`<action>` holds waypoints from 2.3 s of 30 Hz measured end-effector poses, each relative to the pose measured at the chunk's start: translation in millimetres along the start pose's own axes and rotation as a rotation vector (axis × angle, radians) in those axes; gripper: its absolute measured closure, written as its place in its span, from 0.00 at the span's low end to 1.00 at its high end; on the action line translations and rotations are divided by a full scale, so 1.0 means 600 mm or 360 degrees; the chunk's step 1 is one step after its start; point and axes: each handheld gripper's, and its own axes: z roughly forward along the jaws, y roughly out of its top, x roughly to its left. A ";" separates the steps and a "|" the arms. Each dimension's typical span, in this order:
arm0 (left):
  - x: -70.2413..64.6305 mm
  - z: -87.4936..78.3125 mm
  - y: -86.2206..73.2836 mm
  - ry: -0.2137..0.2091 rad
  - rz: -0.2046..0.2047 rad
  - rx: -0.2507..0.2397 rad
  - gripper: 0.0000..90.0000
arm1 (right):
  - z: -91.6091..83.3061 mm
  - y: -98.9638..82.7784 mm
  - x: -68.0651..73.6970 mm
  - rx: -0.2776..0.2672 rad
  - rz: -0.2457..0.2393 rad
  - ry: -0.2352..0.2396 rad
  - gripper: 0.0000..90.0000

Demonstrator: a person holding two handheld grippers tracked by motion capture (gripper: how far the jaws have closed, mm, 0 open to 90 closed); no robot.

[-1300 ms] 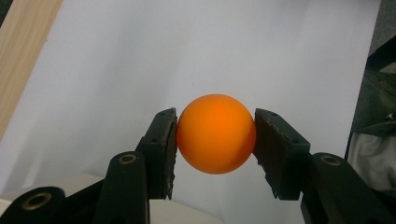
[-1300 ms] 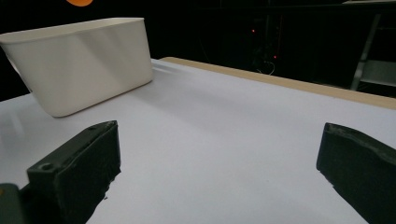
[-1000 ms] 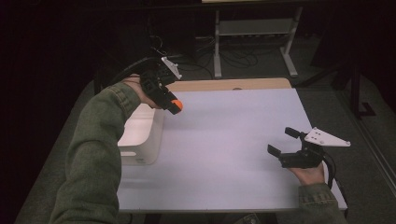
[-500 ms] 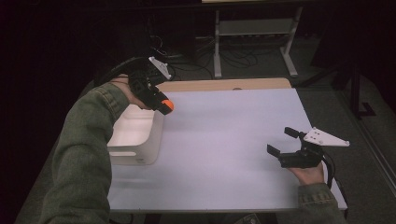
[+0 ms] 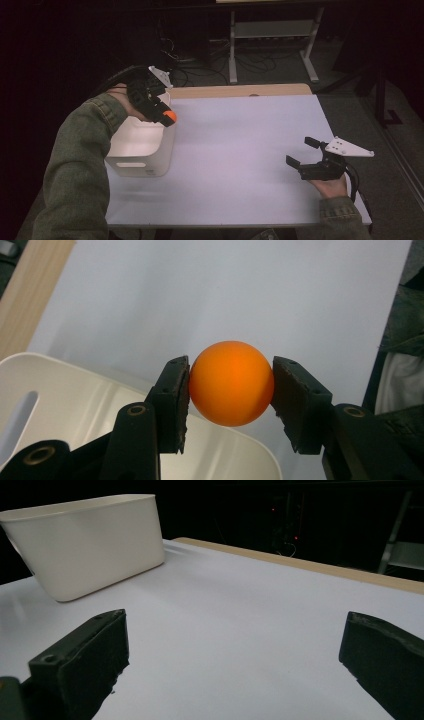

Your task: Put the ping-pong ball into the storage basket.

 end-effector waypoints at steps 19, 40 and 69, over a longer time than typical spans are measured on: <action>0.001 -0.010 -0.046 0.0046 -0.0058 0.0067 0.56 | -0.002 -0.001 -0.001 0.0007 0.0005 -0.0005 0.00; 0.002 -0.007 -0.094 0.0022 -0.0132 0.0151 0.56 | 0.001 -0.002 -0.001 0.0019 0.0001 -0.0007 0.00; 0.001 0.025 -0.115 -0.0046 -0.0151 0.0261 0.56 | 0.002 -0.003 -0.001 0.0036 -0.0004 -0.0007 0.00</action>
